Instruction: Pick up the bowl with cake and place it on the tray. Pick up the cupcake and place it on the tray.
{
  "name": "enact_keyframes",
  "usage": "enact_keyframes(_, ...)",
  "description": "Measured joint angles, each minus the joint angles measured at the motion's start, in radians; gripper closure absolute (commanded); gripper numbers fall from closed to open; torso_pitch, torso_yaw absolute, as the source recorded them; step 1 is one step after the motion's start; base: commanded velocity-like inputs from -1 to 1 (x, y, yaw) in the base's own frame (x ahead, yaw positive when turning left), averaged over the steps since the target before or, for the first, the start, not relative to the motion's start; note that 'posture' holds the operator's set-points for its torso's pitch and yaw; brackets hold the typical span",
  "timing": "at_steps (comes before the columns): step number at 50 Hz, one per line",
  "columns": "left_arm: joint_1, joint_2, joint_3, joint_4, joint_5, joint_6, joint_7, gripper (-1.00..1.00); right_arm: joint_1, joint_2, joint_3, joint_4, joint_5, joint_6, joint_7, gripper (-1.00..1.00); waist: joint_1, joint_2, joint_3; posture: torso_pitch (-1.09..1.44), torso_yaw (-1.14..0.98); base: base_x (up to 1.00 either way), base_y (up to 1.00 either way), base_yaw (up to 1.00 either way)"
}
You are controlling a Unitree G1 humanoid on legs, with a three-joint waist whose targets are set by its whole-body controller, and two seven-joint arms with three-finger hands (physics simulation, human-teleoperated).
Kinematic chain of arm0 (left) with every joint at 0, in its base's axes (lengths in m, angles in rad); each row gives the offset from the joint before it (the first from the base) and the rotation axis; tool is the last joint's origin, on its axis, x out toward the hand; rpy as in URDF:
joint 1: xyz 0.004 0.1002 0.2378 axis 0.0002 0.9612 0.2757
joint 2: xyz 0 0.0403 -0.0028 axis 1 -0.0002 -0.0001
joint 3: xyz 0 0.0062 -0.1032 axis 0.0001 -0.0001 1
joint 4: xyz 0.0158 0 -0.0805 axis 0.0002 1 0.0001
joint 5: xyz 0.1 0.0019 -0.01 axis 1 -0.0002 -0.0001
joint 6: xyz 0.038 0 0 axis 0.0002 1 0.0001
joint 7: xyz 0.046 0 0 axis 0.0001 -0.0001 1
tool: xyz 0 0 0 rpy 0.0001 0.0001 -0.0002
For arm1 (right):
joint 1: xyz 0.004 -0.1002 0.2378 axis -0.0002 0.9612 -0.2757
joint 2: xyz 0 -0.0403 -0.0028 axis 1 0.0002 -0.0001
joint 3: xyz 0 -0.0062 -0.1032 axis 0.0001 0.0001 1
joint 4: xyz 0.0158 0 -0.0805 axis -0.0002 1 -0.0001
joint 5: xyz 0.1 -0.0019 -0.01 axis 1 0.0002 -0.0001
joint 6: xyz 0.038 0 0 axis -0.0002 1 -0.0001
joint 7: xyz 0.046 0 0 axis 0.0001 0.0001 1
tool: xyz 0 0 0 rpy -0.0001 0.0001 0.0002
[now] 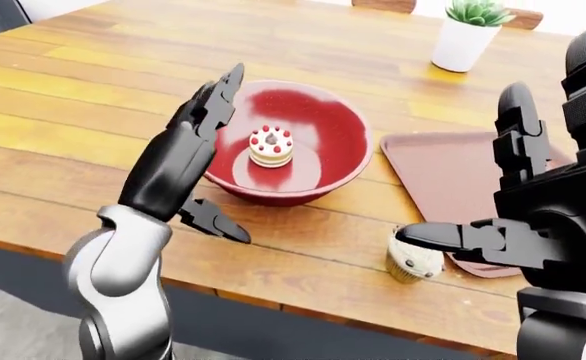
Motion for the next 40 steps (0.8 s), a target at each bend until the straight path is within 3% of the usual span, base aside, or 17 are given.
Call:
enact_keyframes(9, 0.031, 0.002, -0.003, 0.063, -0.022, -0.023, 0.047, -0.25, 0.041, 0.027, 0.015, 0.003, -0.039, -0.033, 0.032, -1.00, -0.002, 0.004, -0.003, 0.00, 0.00, 0.00, 0.00, 0.00)
enact_keyframes(14, 0.047, 0.006, -0.008, 0.071, -0.030, -0.043, 0.079, -0.25, 0.051, 0.036, 0.008, 0.002, -0.048, -0.041, 0.045, -1.00, -0.004, 0.005, -0.009, 0.00, 0.00, 0.00, 0.00, 0.00)
enact_keyframes(17, 0.061, 0.009, -0.011, 0.077, -0.031, -0.060, 0.109, 0.00, 0.053, 0.053, 0.013, 0.003, -0.062, -0.042, 0.057, -1.00, -0.004, 0.006, -0.013, 0.00, 0.00, 0.00, 0.00, 0.00)
enact_keyframes(23, 0.107, 0.022, -0.036, 0.101, -0.025, -0.120, 0.165, 0.22, 0.047, 0.044, 0.005, 0.006, -0.053, -0.034, 0.057, -1.00, 0.000, 0.009, -0.022, 0.00, 0.00, 0.00, 0.00, 0.00)
enact_keyframes(30, 0.107, 0.021, -0.035, 0.124, 0.005, -0.164, 0.143, 0.55, 0.040, 0.015, -0.016, 0.000, -0.014, -0.034, 0.034, -1.00, -0.002, 0.008, -0.016, 0.00, 0.00, 0.00, 0.00, 0.00)
enact_keyframes(32, 0.099, 0.018, -0.027, 0.118, 0.012, -0.160, 0.124, 0.96, 0.043, 0.014, -0.014, -0.001, -0.011, -0.037, 0.031, -1.00, -0.004, 0.007, -0.013, 0.00, 0.00, 0.00, 0.00, 0.00)
enact_keyframes(34, 0.092, 0.016, -0.019, 0.098, 0.016, -0.150, 0.095, 1.00, 0.048, 0.008, -0.016, 0.000, -0.007, -0.037, 0.030, -1.00, -0.006, 0.008, -0.009, 0.00, 0.00, 0.00, 0.00, 0.00)
enact_keyframes(36, 0.083, 0.015, -0.011, 0.073, 0.017, -0.135, 0.056, 1.00, 0.054, -0.010, -0.043, 0.001, 0.016, -0.031, 0.027, -1.00, -0.005, 0.009, -0.005, 0.00, 0.00, 0.00, 0.00, 0.00)
enact_keyframes(40, 0.056, 0.022, 0.021, -0.010, 0.021, -0.090, -0.034, 1.00, 0.069, -0.083, -0.190, 0.004, 0.120, 0.000, 0.016, -1.00, -0.003, 0.009, 0.000, 0.00, 0.00, 0.00, 0.00, 0.00)
